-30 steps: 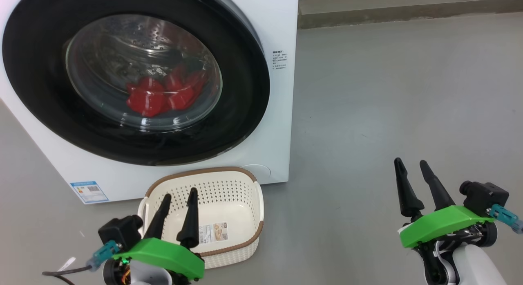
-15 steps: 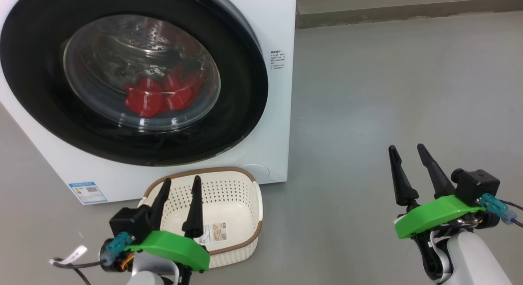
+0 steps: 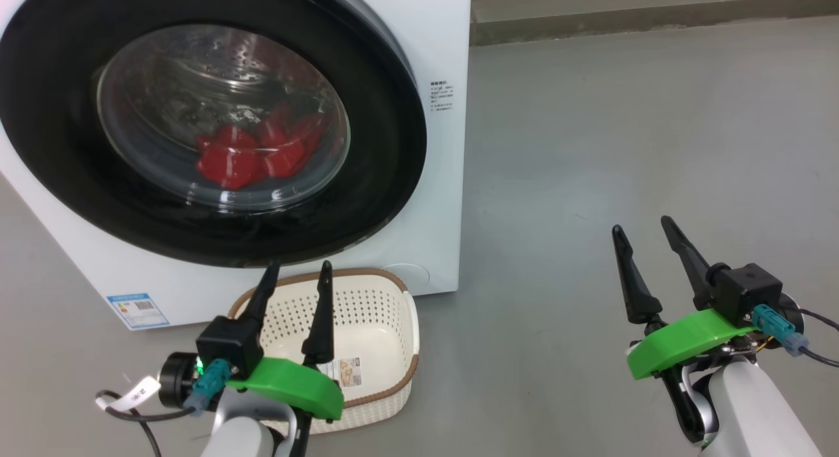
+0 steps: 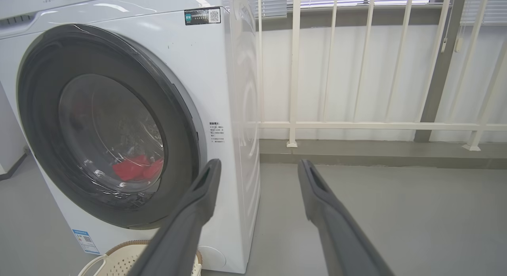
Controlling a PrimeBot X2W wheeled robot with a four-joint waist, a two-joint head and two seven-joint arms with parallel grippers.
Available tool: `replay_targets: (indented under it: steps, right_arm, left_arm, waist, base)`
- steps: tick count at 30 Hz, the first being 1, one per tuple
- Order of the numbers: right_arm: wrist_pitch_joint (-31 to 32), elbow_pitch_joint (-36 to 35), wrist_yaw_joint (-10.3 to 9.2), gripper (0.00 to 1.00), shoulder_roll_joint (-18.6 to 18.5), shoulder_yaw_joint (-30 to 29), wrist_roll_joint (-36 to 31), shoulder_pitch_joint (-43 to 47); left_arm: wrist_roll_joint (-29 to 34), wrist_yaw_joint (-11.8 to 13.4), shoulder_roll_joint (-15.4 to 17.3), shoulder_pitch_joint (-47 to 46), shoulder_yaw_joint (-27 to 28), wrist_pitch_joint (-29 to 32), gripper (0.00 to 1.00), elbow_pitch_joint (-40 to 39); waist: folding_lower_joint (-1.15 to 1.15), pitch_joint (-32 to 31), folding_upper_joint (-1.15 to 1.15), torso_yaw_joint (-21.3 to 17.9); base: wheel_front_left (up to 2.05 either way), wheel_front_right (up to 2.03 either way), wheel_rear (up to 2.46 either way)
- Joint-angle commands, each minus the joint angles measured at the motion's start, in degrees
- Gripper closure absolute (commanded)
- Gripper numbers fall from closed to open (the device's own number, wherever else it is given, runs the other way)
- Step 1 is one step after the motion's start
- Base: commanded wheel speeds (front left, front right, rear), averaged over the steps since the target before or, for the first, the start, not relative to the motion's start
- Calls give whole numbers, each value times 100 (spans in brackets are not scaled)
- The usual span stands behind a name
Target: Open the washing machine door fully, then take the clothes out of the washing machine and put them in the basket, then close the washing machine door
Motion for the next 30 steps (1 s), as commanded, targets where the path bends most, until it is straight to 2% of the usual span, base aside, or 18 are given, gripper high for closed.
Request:
replay_targets:
  steps: [1, 18, 30]
  right_arm:
    - [-78, -139, -4, 0, -25, 150, -41, -265]
    - [-78, -192, -4, 0, -25, 169, 15, -273]
    - [-78, -342, -4, 0, -25, 114, 201, -533]
  left_arm:
    - [69, 39, 100, -231, 159, -69, 0, -125]
    - [-101, 36, 100, -225, 151, -69, 0, -208]
    - [33, 124, 100, -325, 125, -69, 0, -532]
  waist:
    - [0, 0, -1, 1]
    - [0, 116, -1, 49]
    - [0, 623, -1, 181]
  base:
    - [0, 0, 0]
    - [0, 0, 0]
    - [0, 0, 0]
